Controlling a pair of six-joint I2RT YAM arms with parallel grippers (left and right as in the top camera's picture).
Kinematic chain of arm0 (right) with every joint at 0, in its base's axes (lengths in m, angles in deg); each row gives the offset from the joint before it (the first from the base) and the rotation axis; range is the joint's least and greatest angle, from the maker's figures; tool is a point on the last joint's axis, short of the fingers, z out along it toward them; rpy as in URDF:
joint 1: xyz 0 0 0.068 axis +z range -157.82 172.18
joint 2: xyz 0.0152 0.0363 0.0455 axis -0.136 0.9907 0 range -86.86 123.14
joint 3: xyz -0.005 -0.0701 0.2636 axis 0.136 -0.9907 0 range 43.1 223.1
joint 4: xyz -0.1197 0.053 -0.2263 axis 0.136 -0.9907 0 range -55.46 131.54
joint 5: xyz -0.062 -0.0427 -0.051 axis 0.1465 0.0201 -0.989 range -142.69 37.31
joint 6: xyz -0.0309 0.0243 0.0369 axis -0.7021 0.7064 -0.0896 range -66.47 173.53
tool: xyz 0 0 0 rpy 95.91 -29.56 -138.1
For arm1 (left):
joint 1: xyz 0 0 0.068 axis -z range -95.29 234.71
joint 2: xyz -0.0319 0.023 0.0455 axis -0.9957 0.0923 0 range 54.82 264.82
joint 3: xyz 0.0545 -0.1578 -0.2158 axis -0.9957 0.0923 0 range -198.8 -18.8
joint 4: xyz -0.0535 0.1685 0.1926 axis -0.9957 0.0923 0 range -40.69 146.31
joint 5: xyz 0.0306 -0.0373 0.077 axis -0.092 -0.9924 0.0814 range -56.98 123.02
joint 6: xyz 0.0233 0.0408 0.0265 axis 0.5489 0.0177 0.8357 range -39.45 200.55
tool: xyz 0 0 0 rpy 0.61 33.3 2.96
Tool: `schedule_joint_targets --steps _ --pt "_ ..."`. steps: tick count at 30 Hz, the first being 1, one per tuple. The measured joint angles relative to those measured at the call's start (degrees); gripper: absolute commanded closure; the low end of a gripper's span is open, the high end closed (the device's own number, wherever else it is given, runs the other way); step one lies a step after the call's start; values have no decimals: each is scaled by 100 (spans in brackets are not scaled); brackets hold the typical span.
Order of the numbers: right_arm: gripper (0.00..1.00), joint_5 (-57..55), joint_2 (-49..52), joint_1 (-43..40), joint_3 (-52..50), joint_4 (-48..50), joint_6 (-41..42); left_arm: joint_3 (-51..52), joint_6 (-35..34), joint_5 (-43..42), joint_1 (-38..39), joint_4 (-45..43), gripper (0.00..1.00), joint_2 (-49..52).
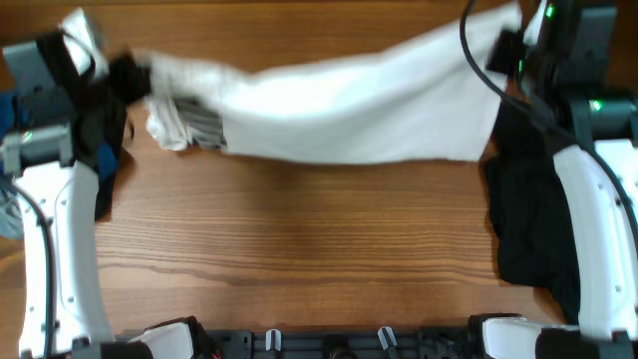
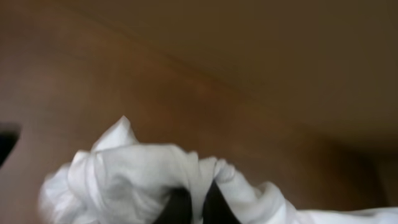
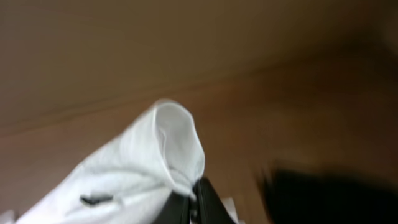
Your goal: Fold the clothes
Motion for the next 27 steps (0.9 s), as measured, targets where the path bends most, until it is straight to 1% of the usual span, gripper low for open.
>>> schedule_joint_targets --steps 2,4,6,8,10,12,15,17,18,21,25,26,27 --pt "96 17 181 0 11 909 -22 -13 -254 -15 74 -1486 96 271" --pt "96 20 260 -13 94 1303 -20 -118 -590 -24 83 -2470 96 511" --pt "96 39 291 -79 341 1362 -15 -404 -955 -85 39 -2885 96 713" --pt "96 42 293 -160 675 1237 -20 -813 -1150 -212 -24 -2833 96 826" --pt "96 42 273 -223 1008 813 -87 -1239 -1246 -417 -81 -2319 96 837" --pt "96 35 219 -251 1156 -48 -179 -1493 -1211 -702 -122 -1620 96 743" --pt "96 44 299 -251 1158 -1668 -275 -1665 -892 -964 -116 798 96 616" --pt "96 55 509 -251 1099 -2695 -267 -1572 -566 -1014 -85 2249 96 693" --pt "96 55 649 -251 1045 -3126 -247 -1486 -400 -1023 -66 2710 96 774" --pt "96 55 1110 -251 619 -3960 -133 -1102 157 -997 83 3836 96 1110" --pt "95 57 1453 -251 -308 -4256 11 -76 586 -774 319 4218 96 1539" --pt "90 57 1467 -251 -553 -4291 55 125 619 -730 332 4234 96 1585" --pt "84 57 1467 -251 -785 -4308 94 470 680 -645 337 4251 91 1641"
